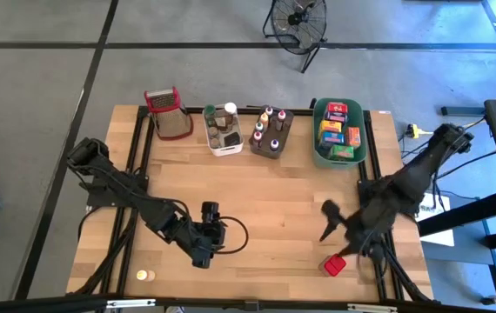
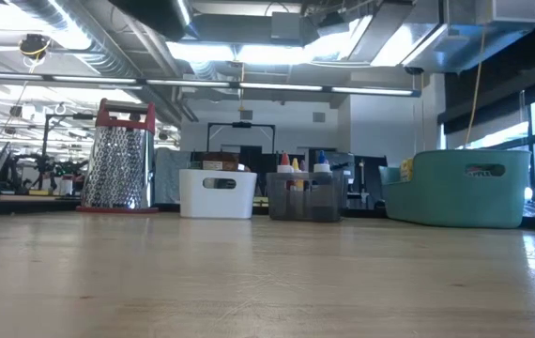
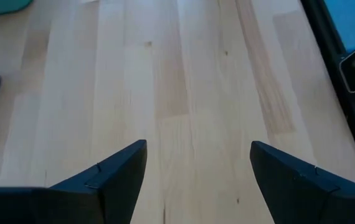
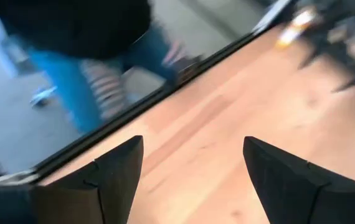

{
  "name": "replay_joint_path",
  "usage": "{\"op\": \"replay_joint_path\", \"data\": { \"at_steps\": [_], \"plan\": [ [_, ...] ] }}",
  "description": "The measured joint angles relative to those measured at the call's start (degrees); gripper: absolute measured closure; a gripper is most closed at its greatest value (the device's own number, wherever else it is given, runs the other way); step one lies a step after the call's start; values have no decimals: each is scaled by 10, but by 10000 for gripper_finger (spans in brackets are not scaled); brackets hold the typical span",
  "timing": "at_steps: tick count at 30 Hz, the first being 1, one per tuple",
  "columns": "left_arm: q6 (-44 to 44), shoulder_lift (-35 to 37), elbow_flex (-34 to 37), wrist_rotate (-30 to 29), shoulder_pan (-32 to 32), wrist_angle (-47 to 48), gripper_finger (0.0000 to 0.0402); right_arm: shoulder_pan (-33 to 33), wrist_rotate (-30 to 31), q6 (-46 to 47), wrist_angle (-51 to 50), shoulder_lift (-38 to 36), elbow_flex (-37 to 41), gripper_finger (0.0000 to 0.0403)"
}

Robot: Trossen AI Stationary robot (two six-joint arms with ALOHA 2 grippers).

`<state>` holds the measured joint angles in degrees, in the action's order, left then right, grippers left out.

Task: Pick & Place Kitchen Items
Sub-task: Put the red seasoning can into the white bin

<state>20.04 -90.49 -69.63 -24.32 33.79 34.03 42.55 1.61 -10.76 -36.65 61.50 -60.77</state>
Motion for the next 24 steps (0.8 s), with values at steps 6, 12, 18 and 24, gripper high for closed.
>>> {"op": "replay_joint_path", "data": {
  "at_steps": [6,12,18,24],
  "plan": [
    [2,0,0,-1,-1,0,120,25,-36,47,-48,145,-81,123],
    [2,0,0,0,2,0,119,51,-43,171,-93,244,-110,123],
    [-8,0,0,0,3,0,121,68,-93,289,-168,296,-110,123],
    [-9,0,0,0,3,0,119,72,-89,342,-194,301,-110,123]
  ]
}}
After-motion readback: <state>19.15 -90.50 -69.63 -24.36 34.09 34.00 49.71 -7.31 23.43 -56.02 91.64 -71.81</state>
